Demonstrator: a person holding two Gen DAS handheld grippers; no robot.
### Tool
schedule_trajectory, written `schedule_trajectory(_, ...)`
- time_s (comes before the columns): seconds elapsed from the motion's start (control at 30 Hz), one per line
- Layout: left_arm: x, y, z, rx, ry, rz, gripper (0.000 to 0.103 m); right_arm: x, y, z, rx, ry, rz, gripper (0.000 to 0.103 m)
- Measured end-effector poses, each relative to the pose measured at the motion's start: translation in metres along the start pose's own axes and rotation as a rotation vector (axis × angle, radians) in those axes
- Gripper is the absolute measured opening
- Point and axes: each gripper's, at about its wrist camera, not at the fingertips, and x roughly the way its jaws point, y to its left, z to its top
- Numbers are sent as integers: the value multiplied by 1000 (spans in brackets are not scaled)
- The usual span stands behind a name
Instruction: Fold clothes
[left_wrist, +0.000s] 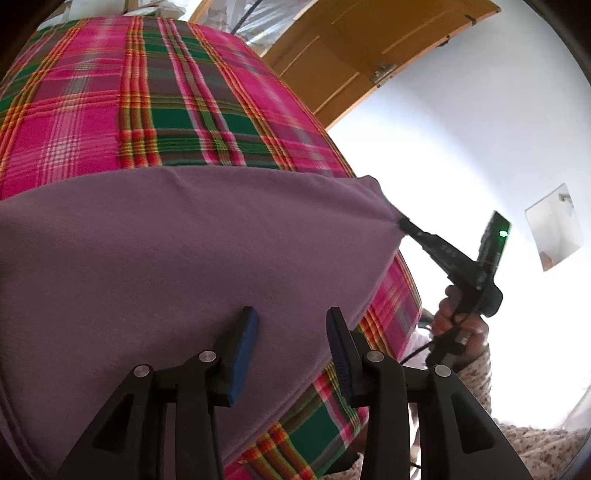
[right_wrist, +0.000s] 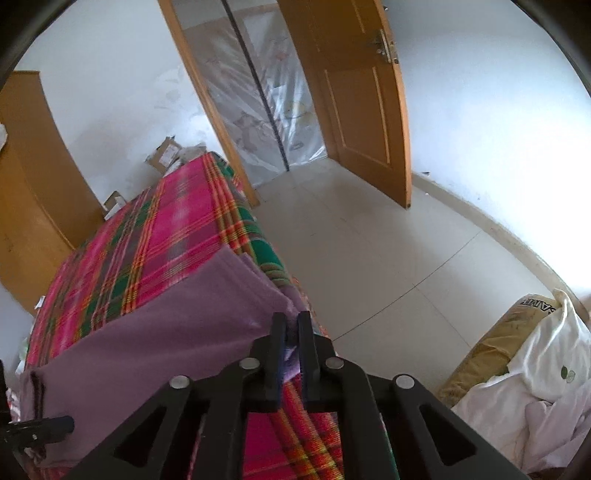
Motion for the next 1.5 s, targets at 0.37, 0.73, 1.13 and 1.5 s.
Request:
schedule_trajectory(0.37,9,-4,3,6,19,-22,40,17,28,41,-90,-5,82,31)
schedule_trajectory(0.73,9,-3,7,10,26,-40,40,56,59,58,-216,84,82,4)
schedule_trajectory(1.13,7,-4,5,16,21,-44,40,65,52,56,-230,81,-25,10)
schedule_trajectory(1.5,7,-4,5,10,17,-34,41,15,-3,38,-34,41,61,33)
